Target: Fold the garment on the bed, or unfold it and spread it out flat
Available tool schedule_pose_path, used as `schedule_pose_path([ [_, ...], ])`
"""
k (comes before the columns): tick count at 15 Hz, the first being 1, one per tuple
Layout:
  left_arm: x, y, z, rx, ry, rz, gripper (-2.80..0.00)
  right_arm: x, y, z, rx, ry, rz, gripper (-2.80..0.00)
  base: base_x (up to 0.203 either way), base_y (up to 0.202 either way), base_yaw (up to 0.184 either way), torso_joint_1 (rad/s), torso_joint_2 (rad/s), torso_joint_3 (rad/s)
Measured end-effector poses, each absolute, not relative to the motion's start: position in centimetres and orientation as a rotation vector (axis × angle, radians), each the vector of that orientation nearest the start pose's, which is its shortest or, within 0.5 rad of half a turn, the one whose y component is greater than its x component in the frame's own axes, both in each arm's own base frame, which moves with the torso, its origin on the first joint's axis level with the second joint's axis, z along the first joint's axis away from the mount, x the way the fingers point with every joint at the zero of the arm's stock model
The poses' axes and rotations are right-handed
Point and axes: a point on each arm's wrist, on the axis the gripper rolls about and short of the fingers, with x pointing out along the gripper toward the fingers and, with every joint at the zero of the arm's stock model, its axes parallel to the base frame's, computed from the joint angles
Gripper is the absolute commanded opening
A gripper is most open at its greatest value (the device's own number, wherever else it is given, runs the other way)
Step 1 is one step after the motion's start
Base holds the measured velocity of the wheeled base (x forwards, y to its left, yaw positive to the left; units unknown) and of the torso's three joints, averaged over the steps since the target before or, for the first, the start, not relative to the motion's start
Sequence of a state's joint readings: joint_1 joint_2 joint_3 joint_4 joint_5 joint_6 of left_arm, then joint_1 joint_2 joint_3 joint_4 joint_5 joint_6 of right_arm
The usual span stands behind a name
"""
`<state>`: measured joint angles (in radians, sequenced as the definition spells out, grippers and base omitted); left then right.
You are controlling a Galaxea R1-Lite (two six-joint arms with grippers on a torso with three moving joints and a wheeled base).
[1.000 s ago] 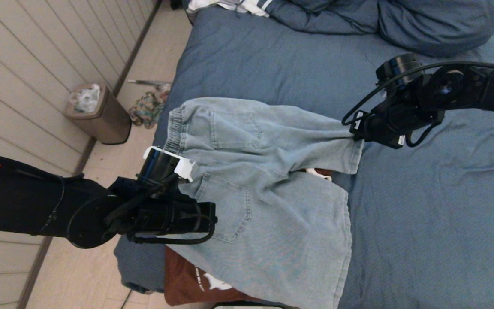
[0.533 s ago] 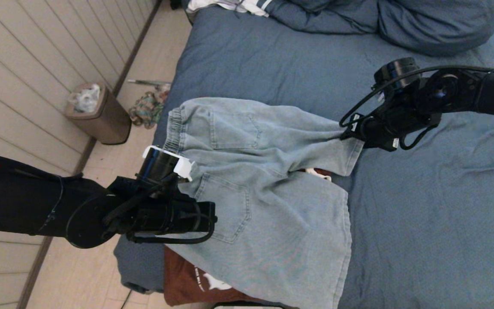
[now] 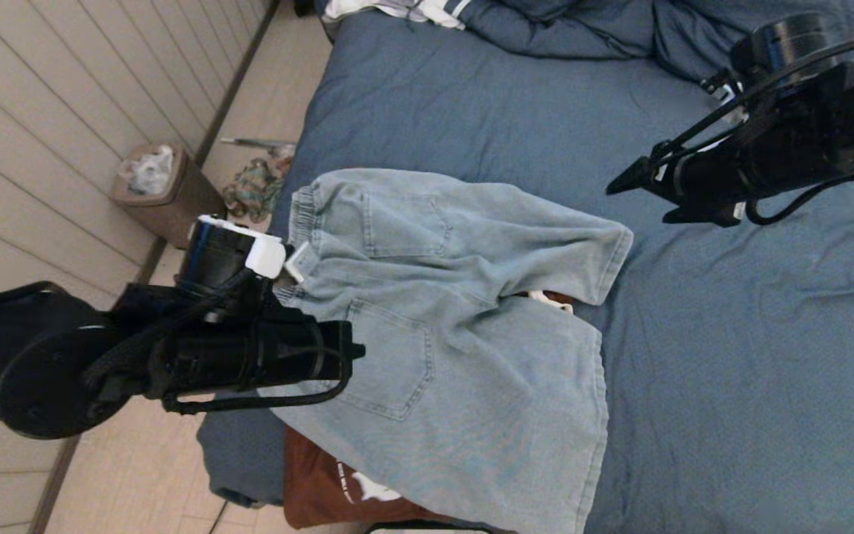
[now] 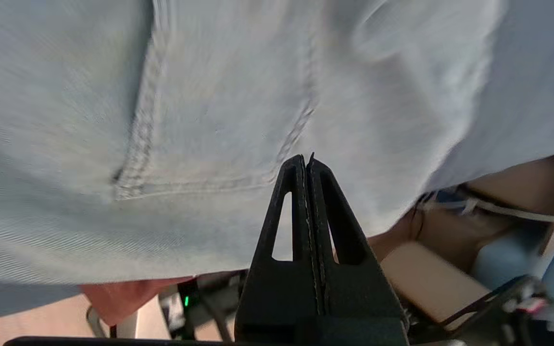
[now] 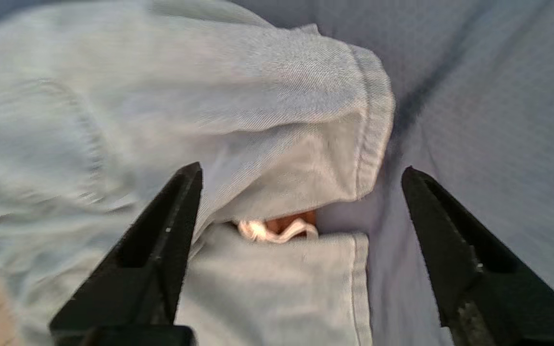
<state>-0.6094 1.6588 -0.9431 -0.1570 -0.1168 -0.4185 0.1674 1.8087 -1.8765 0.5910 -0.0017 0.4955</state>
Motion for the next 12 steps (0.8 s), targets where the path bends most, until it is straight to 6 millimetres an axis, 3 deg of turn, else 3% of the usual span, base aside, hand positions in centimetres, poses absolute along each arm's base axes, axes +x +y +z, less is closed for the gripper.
schedule_pose_path([
  [1, 23.4, -16.6, 19.7, -0.256, 0.657, -0.583, -2.80, 31.1, 5.2, 33.5, 0.440, 0.531, 0.032, -2.80, 0.000, 0.000, 0.000, 0.000, 0.00, 0.000],
  [5, 20.4, -13.4, 23.5, -0.288, 0.538, -0.579, -2.80, 25.1, 4.1, 35.2, 0.412, 0.487, 0.048, -2.80, 0.000, 0.000, 0.000, 0.000, 0.00, 0.000],
  [9, 16.0, -5.7, 25.7, -0.254, 0.427, -0.367, -2.80, 16.2, 2.6, 35.6, 0.294, 0.418, 0.086, -2.80, 0.000, 0.000, 0.000, 0.000, 0.00, 0.000],
  [11, 12.1, -1.9, 26.1, -0.203, 0.354, -0.200, -2.80, 11.0, 1.7, 34.6, 0.272, 0.394, 0.083, -2.80, 0.000, 0.000, 0.000, 0.000, 0.00, 0.000],
  [12, 10.0, -0.9, 26.1, -0.180, 0.330, -0.147, -2.80, 8.7, 1.3, 33.9, 0.267, 0.388, 0.079, -2.80, 0.000, 0.000, 0.000, 0.000, 0.00, 0.000],
])
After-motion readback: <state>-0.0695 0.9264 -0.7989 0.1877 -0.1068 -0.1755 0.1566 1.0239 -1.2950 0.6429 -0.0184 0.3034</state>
